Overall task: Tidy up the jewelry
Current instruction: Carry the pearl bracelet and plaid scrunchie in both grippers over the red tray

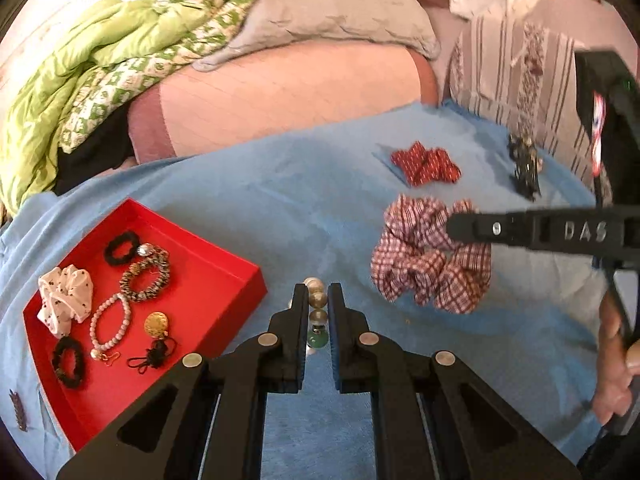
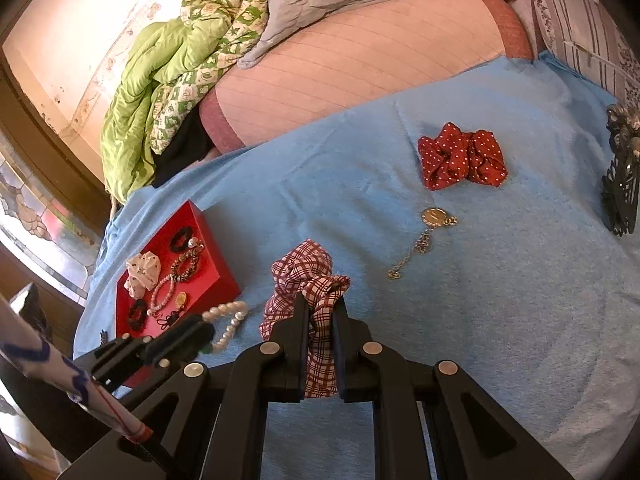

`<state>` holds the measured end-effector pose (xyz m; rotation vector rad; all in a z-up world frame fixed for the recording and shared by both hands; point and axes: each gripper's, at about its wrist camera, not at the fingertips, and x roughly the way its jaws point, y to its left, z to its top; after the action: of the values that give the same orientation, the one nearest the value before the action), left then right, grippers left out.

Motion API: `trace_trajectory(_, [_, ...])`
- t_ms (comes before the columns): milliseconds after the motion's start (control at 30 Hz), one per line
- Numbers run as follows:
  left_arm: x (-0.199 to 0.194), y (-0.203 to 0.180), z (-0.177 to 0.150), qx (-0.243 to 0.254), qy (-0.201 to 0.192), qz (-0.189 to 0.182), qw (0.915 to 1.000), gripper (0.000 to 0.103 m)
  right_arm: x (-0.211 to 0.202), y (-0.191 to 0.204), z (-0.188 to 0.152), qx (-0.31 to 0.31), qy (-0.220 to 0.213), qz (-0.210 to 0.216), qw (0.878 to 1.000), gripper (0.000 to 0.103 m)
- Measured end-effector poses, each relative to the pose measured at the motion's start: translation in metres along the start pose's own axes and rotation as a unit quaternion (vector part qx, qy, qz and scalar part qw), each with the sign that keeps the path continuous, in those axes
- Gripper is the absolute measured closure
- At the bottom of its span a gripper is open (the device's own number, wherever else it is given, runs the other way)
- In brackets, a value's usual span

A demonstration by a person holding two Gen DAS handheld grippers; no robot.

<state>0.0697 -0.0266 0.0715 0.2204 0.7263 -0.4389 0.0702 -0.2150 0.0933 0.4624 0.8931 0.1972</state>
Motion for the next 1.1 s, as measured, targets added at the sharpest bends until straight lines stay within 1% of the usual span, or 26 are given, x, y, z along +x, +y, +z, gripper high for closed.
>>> trace_trajectory(167, [-0.018,0.024,0.008,-0.037,-0.024,-0.010,0.9990,0.094,-0.002,0.006,0.002,-0.004,-0.008,0.006,1.000,0.092])
trace_trajectory(367, [-0.039,0.061,0.009,-0.078,-0.053,0.005,0.9955,0.094,-0.006,0.027,0.004,-0.029,-0.028,0.016,0.999,0.092])
trace_trajectory(467, [-0.048,0.083,0.007,-0.098,-0.059,0.018,0.9933,0.094,-0.006,0.039,0.004,-0.040,-0.035,0.024,0.998,0.092])
trace_trajectory(600, [-0.054,0.111,-0.001,-0.122,-0.057,0.036,0.9903,0.094,-0.003,0.058,0.004,-0.052,-0.041,0.044,0.997,0.092])
trace_trajectory(733, [-0.059,0.133,-0.010,-0.137,-0.052,0.047,0.9881,0.094,0.003,0.081,0.002,-0.067,-0.045,0.062,0.995,0.092])
trace_trajectory(967, [-0.059,0.157,-0.027,-0.151,-0.035,0.060,0.9860,0.094,0.027,0.122,-0.005,-0.092,-0.044,0.085,0.991,0.092])
trace_trajectory(1100, [-0.056,0.163,-0.036,-0.157,-0.021,0.057,0.9857,0.094,0.045,0.137,-0.004,-0.088,-0.051,0.092,0.991,0.092])
